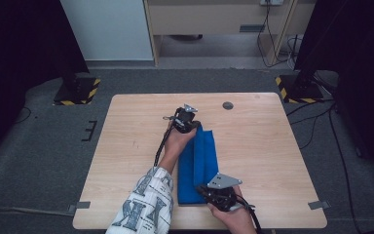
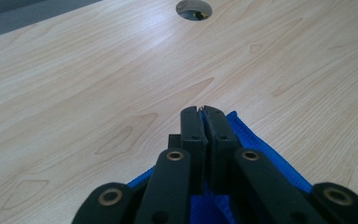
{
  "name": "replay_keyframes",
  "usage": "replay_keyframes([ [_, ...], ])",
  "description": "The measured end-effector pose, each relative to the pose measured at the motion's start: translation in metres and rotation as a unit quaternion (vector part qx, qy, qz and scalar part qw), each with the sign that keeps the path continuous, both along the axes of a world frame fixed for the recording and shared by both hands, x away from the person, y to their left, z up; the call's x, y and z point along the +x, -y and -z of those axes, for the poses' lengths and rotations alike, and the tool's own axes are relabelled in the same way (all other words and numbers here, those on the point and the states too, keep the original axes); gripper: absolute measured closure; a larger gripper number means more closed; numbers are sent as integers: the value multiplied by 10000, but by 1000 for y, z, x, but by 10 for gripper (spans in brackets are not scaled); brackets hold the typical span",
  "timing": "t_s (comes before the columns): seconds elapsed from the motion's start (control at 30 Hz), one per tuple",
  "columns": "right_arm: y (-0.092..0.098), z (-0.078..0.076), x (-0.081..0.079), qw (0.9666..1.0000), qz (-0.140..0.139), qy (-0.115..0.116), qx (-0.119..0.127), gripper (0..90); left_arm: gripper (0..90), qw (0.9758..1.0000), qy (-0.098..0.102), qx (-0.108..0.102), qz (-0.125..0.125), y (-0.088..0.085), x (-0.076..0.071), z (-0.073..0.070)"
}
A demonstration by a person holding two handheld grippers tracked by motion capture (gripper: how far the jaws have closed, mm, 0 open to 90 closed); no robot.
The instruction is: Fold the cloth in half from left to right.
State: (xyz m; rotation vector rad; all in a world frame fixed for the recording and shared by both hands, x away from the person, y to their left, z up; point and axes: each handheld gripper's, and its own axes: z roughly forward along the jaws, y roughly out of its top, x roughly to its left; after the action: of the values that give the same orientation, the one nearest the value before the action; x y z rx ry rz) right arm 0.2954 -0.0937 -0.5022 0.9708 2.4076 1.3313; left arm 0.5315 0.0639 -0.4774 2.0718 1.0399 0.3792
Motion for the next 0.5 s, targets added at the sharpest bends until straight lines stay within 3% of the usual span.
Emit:
replay_keyframes([
  [0.17, 2, 4, 2, 9999, 73, -85, -109, 772, 861, 10000, -17, -6, 57, 4, 0, 3],
  [0.43, 5, 4, 2, 9998, 71, -125, -133, 763, 861, 10000, -40, -14, 66, 9, 1, 5],
  [0.5, 5, 4, 2, 9998, 84, -130, -139, 722, 854, 10000, -44, -18, 62, 9, 1, 4],
])
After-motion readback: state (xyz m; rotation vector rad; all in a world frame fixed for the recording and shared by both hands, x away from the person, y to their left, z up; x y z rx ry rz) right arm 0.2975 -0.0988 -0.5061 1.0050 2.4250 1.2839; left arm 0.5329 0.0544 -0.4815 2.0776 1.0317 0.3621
